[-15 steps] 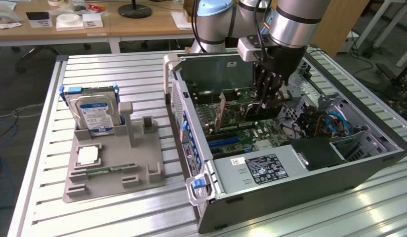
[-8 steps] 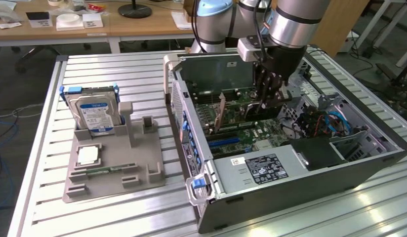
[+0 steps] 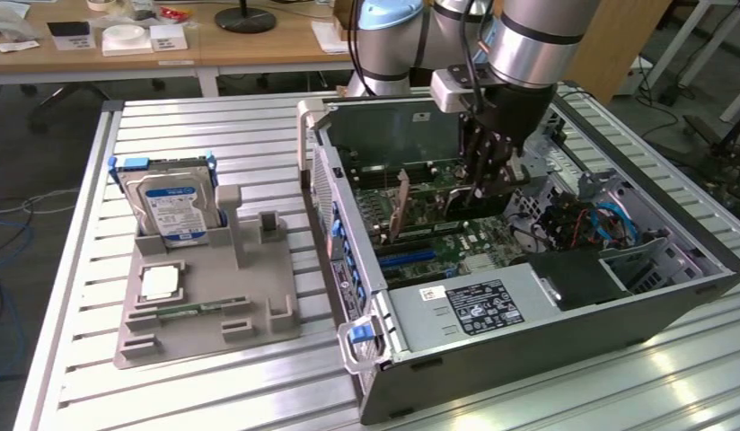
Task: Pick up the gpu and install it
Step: 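Insert the gpu into the slot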
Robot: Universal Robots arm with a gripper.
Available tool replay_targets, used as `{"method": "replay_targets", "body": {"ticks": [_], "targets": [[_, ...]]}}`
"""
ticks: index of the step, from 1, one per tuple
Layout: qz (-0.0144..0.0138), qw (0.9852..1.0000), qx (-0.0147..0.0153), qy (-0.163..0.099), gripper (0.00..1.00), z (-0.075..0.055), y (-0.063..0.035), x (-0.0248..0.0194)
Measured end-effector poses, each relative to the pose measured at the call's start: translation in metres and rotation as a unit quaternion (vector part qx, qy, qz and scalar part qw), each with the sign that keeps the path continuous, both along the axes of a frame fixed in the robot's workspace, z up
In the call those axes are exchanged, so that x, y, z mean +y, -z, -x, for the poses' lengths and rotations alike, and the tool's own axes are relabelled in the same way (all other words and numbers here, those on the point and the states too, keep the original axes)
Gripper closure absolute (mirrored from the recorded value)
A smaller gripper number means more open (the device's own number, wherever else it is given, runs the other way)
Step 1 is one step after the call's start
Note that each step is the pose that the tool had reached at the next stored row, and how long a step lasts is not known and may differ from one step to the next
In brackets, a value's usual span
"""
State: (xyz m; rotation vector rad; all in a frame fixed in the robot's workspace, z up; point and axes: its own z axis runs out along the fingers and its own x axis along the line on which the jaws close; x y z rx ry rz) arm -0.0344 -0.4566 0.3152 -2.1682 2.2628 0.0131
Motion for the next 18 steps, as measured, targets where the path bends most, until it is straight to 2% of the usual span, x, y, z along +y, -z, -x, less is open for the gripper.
{"method": "replay_targets", "body": {"ticks": [18], "targets": [[0.0,1.0,0.0,0.0,0.73,0.0027,0.0003,0.0]]}}
